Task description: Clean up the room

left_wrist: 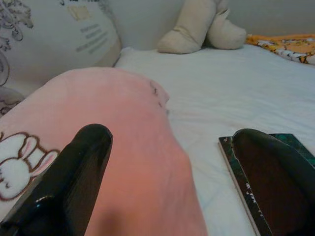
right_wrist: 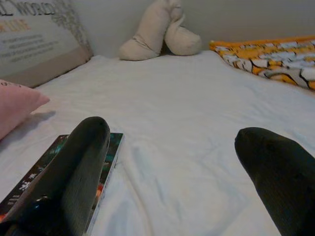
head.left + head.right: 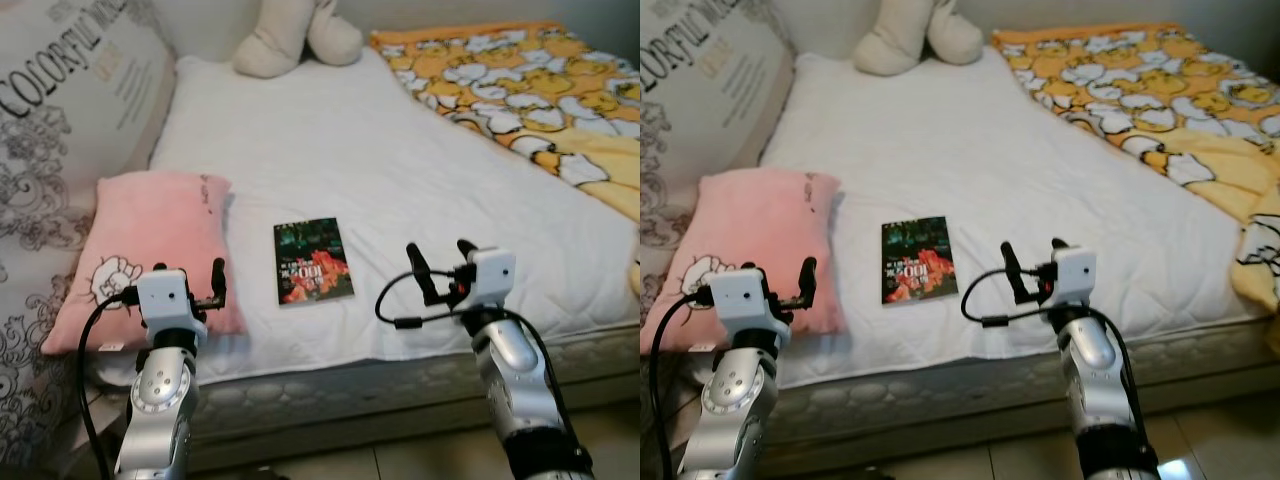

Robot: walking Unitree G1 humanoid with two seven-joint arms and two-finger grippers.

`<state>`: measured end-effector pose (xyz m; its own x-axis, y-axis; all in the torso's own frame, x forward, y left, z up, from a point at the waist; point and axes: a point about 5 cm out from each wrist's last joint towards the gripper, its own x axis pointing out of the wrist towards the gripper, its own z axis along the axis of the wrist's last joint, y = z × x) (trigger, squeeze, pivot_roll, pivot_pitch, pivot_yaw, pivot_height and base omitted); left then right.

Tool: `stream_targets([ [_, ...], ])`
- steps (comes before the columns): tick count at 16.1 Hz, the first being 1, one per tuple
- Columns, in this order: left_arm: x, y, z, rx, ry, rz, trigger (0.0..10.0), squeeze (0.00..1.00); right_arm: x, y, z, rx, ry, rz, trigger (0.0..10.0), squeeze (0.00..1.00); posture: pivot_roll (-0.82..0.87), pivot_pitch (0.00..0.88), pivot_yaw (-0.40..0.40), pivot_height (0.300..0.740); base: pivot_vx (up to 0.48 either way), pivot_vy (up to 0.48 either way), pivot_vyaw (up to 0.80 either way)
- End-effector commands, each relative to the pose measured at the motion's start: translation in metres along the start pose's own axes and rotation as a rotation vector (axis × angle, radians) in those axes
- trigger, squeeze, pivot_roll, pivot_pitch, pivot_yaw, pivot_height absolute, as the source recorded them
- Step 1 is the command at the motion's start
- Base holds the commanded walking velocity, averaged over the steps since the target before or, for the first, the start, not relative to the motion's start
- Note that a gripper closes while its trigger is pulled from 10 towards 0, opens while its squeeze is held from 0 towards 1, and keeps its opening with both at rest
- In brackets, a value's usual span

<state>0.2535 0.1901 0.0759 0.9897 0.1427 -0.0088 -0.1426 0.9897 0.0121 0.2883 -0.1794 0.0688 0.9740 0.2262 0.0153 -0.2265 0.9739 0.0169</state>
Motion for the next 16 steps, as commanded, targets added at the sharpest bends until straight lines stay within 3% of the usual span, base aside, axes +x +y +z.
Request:
stream_targets([
  [1, 0.002, 0.001, 0.003, 0.003, -0.019, -0.001, 10.0, 1.0, 0.001, 0.003, 0.001, 0.025, -0.004, 0.007, 10.0, 1.0, -0.09, 0.0, 0.073, 0.74, 0.0, 0.0, 0.0],
  [3, 0.002, 0.002, 0.002, 0.02, -0.013, -0.001, 10.0, 1.0, -0.002, 0.002, -0.004, 0.023, 0.025, -0.023, 10.0, 1.0, -0.1, 0.0, 0.076, 0.74, 0.0, 0.0, 0.0],
  [4, 0.002, 0.002, 0.002, 0.024, -0.017, -0.02, 10.0, 0.22, -0.002, 0.001, -0.005, -0.007, 0.04, -0.038, 10.0, 1.0, -0.1, 0.0, 0.078, 0.74, 0.0, 0.0, 0.0],
  [5, 0.002, -0.002, 0.003, 0.027, -0.026, -0.076, 10.0, 0.0, -0.001, -0.001, -0.005, -0.075, 0.066, -0.051, 10.0, 0.0, -0.11, 0.0, 0.077, 0.74, 0.0, -0.442, 0.0],
  [6, 0.003, -0.003, 0.004, 0.036, -0.024, -0.073, 10.0, 0.0, 0.001, -0.005, -0.003, -0.18, 0.09, -0.063, 10.0, 0.0, -0.11, 0.0, 0.077, 0.74, 0.0, -0.442, 0.0],
  [7, 0.005, -0.005, 0.006, 0.029, -0.031, -0.076, 10.0, 0.0, 0.002, -0.008, -0.001, -0.218, 0.094, -0.077, 10.0, 0.0, -0.11, 0.0, 0.079, 0.74, 0.0, -0.442, 0.0],
  [13, 0.008, -0.005, 0.006, -0.019, -0.027, -0.061, 10.0, 0.0, -0.001, -0.009, -0.006, -0.19, 0.117, -0.102, 10.0, 0.0, -0.12, 0.0, 0.095, 0.74, 0.0, -0.442, 0.0],
  [14, 0.008, -0.006, 0.005, -0.048, -0.019, -0.05, 10.0, 0.0, 0.001, -0.006, -0.006, -0.138, 0.101, -0.111, 10.0, 0.0, -0.12, 0.0, 0.095, 0.74, 0.0, -0.439, 0.0],
  [16, 0.009, -0.008, 0.005, -0.053, -0.018, -0.052, 10.0, 0.0, 0.002, -0.006, -0.005, -0.124, 0.099, -0.118, 10.0, 0.0, -0.13, 0.0, 0.096, 0.74, 0.0, -0.441, 0.0],
])
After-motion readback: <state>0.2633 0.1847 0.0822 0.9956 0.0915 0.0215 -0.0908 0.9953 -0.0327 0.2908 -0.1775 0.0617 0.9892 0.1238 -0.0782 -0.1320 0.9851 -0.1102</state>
